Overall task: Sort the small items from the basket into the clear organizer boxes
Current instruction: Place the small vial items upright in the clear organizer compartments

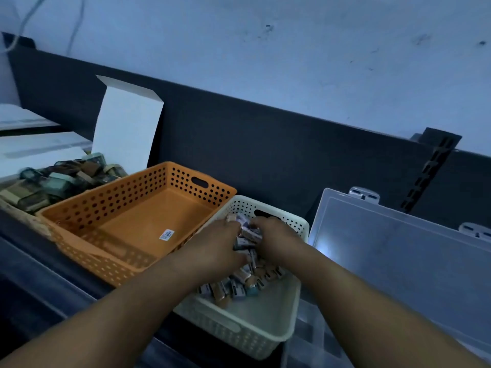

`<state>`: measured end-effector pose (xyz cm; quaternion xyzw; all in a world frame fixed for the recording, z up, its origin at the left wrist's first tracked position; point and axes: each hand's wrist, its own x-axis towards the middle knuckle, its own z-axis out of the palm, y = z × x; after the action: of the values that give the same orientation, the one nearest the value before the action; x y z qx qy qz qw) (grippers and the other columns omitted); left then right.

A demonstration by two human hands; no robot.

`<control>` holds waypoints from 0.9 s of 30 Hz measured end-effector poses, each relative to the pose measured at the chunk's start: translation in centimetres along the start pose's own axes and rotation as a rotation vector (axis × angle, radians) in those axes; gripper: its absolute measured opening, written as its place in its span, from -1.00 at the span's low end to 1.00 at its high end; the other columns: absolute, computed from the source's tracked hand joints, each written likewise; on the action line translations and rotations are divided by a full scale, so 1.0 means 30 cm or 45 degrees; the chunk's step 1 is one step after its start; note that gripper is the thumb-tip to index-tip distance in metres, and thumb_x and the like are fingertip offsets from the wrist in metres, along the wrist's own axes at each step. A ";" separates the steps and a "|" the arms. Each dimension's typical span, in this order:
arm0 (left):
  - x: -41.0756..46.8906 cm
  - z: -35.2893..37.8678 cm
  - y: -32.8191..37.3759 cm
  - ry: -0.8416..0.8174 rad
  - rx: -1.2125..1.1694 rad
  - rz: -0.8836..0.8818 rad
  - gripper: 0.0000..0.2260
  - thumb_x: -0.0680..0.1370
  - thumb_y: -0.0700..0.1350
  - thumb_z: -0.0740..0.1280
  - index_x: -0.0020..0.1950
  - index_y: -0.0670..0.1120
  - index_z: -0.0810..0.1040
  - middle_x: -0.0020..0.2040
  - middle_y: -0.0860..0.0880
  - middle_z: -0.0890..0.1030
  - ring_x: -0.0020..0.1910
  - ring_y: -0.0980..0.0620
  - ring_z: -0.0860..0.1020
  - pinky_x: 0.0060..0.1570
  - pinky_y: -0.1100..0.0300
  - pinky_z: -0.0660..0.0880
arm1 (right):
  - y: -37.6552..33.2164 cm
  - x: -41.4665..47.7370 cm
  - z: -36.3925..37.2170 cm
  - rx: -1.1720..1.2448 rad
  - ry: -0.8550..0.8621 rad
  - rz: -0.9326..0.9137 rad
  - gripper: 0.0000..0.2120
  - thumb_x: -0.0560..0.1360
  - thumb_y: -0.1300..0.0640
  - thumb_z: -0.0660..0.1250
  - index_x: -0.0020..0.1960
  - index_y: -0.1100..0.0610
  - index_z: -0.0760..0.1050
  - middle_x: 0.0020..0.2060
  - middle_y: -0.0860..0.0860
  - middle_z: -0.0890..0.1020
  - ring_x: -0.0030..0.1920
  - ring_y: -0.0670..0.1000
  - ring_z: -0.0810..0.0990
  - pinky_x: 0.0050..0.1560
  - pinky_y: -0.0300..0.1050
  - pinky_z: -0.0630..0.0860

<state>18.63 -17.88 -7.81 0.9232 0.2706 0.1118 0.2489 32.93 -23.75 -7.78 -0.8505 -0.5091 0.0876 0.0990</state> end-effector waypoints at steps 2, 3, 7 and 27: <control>0.008 0.007 -0.008 -0.031 0.016 0.000 -0.58 0.48 0.00 0.36 0.32 -0.01 0.41 0.23 -0.03 0.47 0.12 0.02 0.48 0.07 0.11 0.48 | 0.018 0.000 -0.001 0.067 0.018 -0.013 -0.61 0.44 0.30 0.32 0.13 -0.12 0.52 0.08 -0.01 0.58 -0.07 0.01 0.50 -0.17 -0.19 0.36; 0.010 0.009 -0.011 -0.039 0.012 -0.006 -0.58 0.48 0.00 0.36 0.32 -0.01 0.41 0.23 -0.03 0.47 0.11 0.01 0.48 0.07 0.11 0.48 | 0.018 0.001 -0.005 0.099 0.028 -0.023 -0.63 0.44 0.30 0.32 0.09 -0.12 0.54 0.05 -0.03 0.58 -0.07 0.00 0.50 -0.17 -0.20 0.35; 0.003 0.004 0.002 0.004 -0.049 -0.019 -0.61 0.49 0.00 0.38 0.29 0.04 0.43 0.20 0.00 0.49 0.06 0.04 0.51 0.04 0.12 0.51 | 0.021 -0.012 -0.040 0.413 0.115 -0.023 -0.81 0.45 0.28 0.36 -0.08 0.01 0.63 -0.07 -0.02 0.63 -0.11 -0.01 0.59 -0.24 -0.18 0.50; -0.047 0.073 0.445 -0.110 -1.077 -0.146 -0.82 0.48 -0.33 0.38 -0.03 -0.09 0.49 -0.17 -0.16 0.60 -0.25 -0.02 0.58 -0.16 0.12 0.59 | 0.214 -0.366 -0.218 1.874 0.366 0.131 -0.96 0.54 0.32 0.30 -0.08 0.22 0.49 -0.26 0.12 0.60 -0.33 0.01 0.58 -0.26 -0.11 0.55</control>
<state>24.14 -29.29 -2.83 0.7271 0.2410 0.1602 0.6226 34.90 -36.92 -2.58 -0.5906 -0.2608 0.2977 0.7033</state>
